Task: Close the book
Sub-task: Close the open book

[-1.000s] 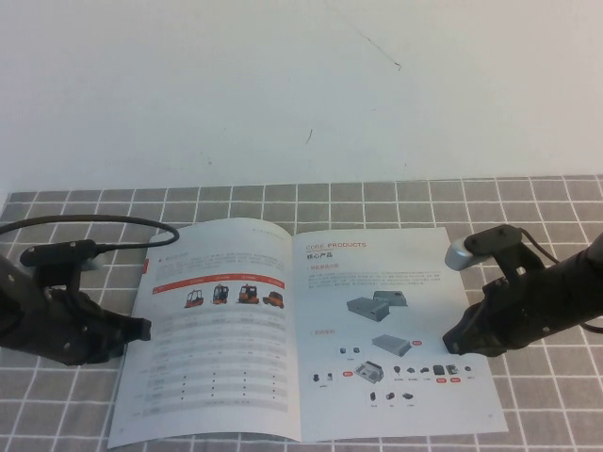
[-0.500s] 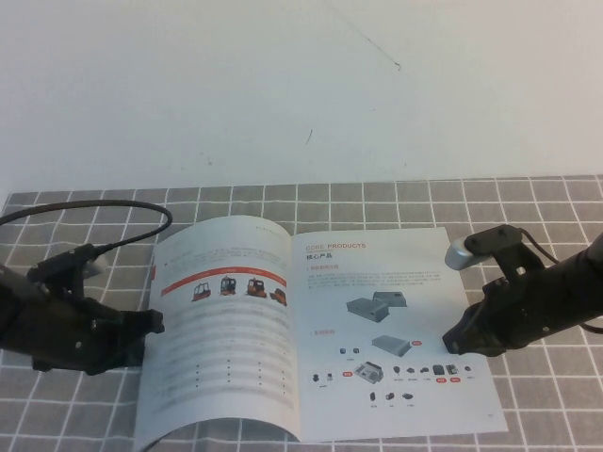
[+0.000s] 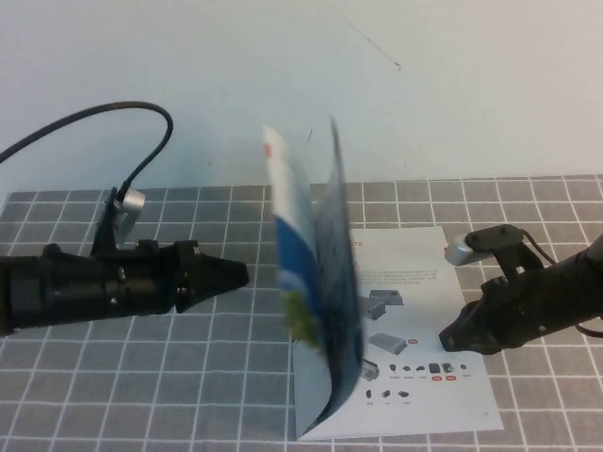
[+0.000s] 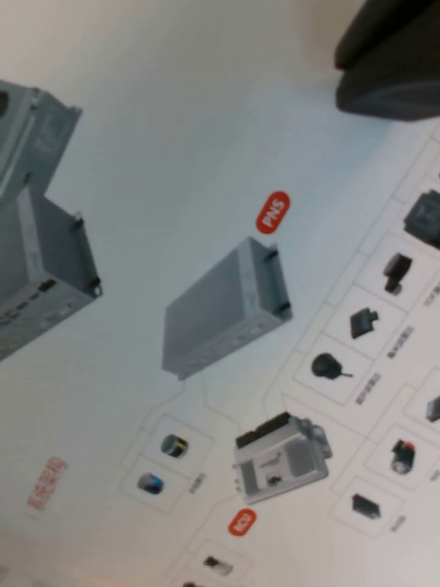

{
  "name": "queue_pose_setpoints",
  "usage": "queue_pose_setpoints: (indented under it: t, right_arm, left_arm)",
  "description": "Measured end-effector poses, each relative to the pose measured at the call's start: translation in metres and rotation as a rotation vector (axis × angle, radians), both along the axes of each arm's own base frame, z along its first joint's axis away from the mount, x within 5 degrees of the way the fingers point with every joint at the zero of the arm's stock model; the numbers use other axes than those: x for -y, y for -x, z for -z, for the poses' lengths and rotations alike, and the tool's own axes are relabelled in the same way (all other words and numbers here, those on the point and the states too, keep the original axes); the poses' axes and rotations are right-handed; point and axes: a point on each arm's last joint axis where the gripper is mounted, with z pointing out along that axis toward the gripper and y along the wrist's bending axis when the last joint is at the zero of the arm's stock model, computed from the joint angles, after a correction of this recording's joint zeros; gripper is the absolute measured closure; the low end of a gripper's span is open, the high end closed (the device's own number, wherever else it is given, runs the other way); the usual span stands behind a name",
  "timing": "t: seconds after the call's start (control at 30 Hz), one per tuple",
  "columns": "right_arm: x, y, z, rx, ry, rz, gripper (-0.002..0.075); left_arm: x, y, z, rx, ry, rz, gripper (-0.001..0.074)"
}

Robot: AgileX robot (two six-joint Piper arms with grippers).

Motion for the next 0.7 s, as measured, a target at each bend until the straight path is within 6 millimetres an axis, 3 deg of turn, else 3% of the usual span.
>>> queue_pose_setpoints:
  t: [0.27,0.37,0.57,0.7]
  right_arm:
    - [0.001,-0.001,-0.002,0.016,0.008,0.001,0.0728]
    - [0.004,0.001,-0.014,0.073,0.053,-0.042,0.0729]
    - [0.024,0.007,-0.077,0.271,0.134,-0.056,0.0729]
    - [0.043,0.021,-0.125,0.412,0.210,-0.064,0.0729]
  left_arm:
    - [0.007,0.003,-0.018,0.051,0.137,0.096,0.0738]
    - [0.007,0.005,-0.026,0.087,0.132,0.102,0.0738]
    - [0.001,0.022,-0.074,0.261,0.098,0.102,0.0738]
    - [-0.013,0.041,-0.106,0.401,-0.103,0.057,0.0738]
